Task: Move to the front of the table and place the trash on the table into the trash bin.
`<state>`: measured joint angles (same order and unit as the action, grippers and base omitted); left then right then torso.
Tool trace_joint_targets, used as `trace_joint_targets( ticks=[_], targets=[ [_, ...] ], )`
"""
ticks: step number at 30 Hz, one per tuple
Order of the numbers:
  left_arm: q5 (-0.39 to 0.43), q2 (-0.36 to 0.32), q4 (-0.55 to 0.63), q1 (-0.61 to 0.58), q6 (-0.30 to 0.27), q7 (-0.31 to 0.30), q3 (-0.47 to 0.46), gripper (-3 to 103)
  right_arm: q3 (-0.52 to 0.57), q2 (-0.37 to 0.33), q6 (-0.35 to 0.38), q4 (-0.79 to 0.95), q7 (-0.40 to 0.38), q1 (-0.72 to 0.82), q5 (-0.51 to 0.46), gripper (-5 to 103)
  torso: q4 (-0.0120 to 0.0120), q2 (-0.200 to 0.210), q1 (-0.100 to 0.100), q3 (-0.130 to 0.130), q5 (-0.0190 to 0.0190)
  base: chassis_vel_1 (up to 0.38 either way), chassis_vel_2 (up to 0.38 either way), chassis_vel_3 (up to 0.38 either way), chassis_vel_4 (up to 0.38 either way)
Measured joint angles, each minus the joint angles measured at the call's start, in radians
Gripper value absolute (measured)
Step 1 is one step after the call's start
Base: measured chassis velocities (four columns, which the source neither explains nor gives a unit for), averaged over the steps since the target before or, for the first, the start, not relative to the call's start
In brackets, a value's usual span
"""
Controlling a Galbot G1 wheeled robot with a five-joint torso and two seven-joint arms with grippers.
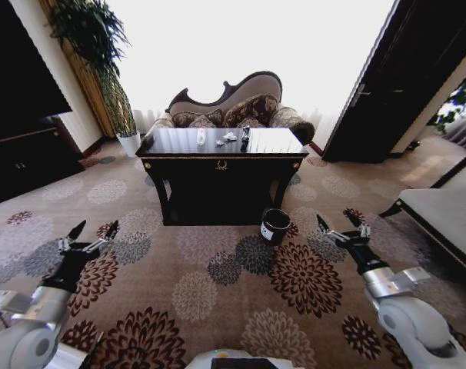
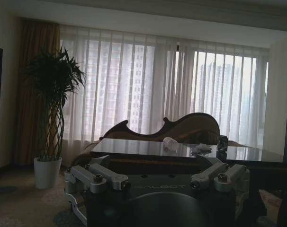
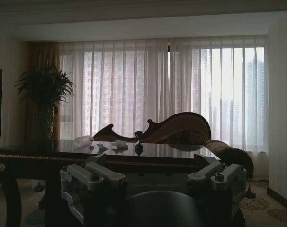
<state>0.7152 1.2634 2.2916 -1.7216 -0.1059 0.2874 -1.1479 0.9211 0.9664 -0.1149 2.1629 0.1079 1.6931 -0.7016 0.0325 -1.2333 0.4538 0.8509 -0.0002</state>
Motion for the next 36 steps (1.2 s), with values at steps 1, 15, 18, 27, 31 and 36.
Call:
trace_joint_targets(
  ticks=[1,15,18,27,31,36],
  targets=[
    [0.000,0.000,0.000,0.000,0.000,0.000,0.000,100,0.000,0.000,0.000,0.000,0.000,0.000,0.000,100,0.0000,0.000,0.000,0.000,0.0000,0.000,0.000,0.000,0.000],
    [-0.004,0.011,0.008,-0.001,0.007,0.007,-0.001,100,0.012,-0.001,-0.006,0.009,-0.006,0.000,-0.019,100,0.0000,0.000,0.000,0.000,-0.0001,-0.011,0.012,0.006,-0.010],
    [-0.004,0.012,0.008,-0.001,0.009,0.012,-0.001,100,0.019,-0.001,-0.006,0.008,-0.007,-0.001,-0.026,100,0.0000,0.000,0.000,0.000,0.0000,-0.106,0.090,0.083,-0.081],
    [-0.004,0.010,0.008,0.001,0.009,0.015,0.000,100,0.024,0.000,-0.007,0.005,-0.007,0.002,-0.028,100,-0.0001,0.000,0.000,0.000,0.0000,-0.217,0.211,0.209,-0.220],
    [-0.004,0.008,0.008,0.002,0.010,0.017,-0.001,100,0.024,0.000,-0.007,0.003,-0.008,0.001,-0.028,100,0.0000,0.000,0.000,0.000,0.0000,-0.299,0.297,0.287,-0.289],
    [-0.004,0.007,0.006,0.002,0.011,0.018,-0.003,100,0.025,0.000,-0.002,0.003,-0.008,-0.002,-0.028,100,-0.0001,0.000,0.001,0.000,0.0001,-0.266,0.243,0.249,-0.264]
  ],
)
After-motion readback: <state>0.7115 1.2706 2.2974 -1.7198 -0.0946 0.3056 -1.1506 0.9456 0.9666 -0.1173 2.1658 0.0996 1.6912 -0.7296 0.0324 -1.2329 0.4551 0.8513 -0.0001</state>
